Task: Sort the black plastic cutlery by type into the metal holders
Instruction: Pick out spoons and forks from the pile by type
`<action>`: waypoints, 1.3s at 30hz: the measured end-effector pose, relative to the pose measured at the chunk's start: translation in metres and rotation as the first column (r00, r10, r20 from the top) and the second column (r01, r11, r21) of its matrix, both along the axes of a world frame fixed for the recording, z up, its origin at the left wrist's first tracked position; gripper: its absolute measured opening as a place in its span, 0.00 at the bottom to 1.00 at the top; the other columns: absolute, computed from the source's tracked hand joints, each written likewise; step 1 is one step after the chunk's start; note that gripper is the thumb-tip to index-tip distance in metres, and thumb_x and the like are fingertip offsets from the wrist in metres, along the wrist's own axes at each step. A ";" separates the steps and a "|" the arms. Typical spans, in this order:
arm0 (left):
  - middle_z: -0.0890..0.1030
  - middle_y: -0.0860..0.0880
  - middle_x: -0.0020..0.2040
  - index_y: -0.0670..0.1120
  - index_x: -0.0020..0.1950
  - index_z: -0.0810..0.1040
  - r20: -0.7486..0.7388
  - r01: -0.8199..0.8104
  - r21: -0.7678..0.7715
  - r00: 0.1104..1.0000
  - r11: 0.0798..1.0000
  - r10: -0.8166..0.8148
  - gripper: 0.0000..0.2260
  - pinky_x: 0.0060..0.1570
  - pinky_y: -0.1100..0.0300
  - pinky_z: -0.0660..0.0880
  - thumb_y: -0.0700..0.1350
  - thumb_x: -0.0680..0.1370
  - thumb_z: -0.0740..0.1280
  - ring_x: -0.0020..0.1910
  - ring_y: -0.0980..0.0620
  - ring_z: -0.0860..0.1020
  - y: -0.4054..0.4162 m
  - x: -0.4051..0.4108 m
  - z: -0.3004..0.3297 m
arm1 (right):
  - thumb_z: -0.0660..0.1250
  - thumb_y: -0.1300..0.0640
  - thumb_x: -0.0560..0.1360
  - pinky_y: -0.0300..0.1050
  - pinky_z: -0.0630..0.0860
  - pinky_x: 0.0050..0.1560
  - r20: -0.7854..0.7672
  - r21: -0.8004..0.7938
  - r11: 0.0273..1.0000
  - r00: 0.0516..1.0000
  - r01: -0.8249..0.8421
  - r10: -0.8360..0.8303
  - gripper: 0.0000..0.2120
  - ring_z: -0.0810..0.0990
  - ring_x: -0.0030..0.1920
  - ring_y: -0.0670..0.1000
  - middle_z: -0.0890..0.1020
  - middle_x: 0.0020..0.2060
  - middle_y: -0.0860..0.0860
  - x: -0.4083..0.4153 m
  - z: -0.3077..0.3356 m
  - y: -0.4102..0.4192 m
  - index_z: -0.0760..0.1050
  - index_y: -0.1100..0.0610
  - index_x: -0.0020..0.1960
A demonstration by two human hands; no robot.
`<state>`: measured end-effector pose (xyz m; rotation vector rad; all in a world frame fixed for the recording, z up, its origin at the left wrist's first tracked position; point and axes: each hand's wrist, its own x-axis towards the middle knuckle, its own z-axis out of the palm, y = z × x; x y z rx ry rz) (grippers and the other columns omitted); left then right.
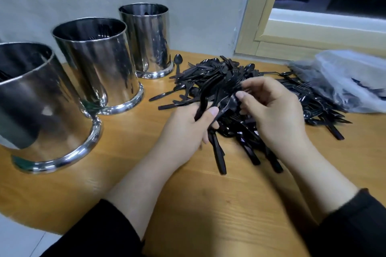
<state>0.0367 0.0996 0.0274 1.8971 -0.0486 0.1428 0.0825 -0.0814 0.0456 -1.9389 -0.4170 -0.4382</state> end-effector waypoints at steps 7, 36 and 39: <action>0.73 0.50 0.32 0.42 0.52 0.82 -0.026 -0.052 -0.269 0.999 0.962 0.047 0.12 0.26 0.61 0.63 0.49 0.84 0.65 0.26 0.54 0.66 -0.017 0.018 0.002 | 0.72 0.50 0.77 0.42 0.76 0.50 0.056 -0.152 0.978 0.989 0.141 -0.134 0.05 0.79 0.45 0.42 0.81 0.43 0.42 0.014 -0.007 -0.033 0.79 0.46 0.53; 0.73 0.46 0.32 0.32 0.50 0.76 -0.006 -0.187 -0.340 0.980 0.922 0.196 0.17 0.27 0.59 0.63 0.48 0.85 0.64 0.26 0.51 0.65 -0.012 0.017 -0.017 | 0.70 0.57 0.77 0.31 0.69 0.49 -0.053 -0.499 0.859 0.985 0.117 -0.165 0.12 0.79 0.47 0.45 0.81 0.45 0.45 0.001 -0.021 -0.027 0.82 0.53 0.60; 0.73 0.45 0.32 0.36 0.54 0.80 -0.003 -0.180 -0.353 0.982 0.918 0.191 0.15 0.26 0.58 0.62 0.48 0.85 0.63 0.26 0.51 0.65 -0.020 0.016 -0.015 | 0.72 0.58 0.77 0.29 0.71 0.38 -0.186 -0.152 0.978 0.967 0.146 -0.174 0.06 0.78 0.34 0.40 0.83 0.39 0.44 0.002 -0.016 -0.032 0.83 0.49 0.51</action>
